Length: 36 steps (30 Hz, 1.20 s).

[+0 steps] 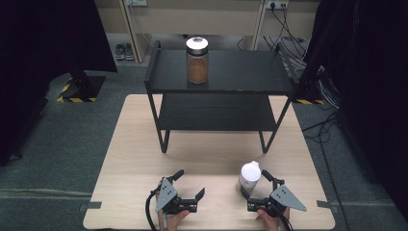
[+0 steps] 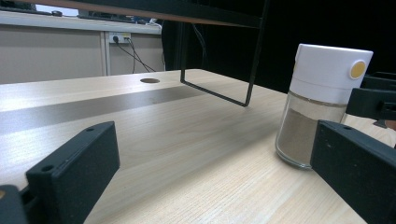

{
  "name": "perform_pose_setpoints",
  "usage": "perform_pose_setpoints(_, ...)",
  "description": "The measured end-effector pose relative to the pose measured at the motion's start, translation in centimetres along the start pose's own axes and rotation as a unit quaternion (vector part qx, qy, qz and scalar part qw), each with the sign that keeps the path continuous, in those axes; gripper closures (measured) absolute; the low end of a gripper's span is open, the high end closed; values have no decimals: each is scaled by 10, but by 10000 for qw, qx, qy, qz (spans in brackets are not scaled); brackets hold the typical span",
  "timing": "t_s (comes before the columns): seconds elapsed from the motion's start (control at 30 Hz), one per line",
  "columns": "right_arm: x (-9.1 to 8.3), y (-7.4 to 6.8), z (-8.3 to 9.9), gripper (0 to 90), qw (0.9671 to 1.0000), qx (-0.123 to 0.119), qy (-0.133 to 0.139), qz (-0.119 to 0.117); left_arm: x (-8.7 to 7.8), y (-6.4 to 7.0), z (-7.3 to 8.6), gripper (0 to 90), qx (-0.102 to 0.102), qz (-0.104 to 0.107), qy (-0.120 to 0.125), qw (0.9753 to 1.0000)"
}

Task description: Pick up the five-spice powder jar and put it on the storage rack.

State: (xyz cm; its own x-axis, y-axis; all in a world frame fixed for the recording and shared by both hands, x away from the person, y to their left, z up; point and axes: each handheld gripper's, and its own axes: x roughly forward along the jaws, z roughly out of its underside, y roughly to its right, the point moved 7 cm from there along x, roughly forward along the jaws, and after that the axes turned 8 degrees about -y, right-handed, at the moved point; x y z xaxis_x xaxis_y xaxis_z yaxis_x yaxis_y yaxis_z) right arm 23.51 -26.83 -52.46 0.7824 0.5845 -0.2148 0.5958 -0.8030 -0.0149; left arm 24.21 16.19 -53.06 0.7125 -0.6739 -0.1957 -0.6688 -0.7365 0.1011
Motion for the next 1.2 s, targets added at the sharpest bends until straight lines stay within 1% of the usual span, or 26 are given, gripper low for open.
perform_pose_setpoints(0.33, 0, 0, 0, 4, 10000, 1, -15, -3, 0, 0, 0, 9, 12, 32, 7, 10000)
perform_pose_setpoints(1.2, 0, 0, 0, 4, 10000, 12, -12, -8, 0, 0, 0, 8, -23, 12, 2, 10000)
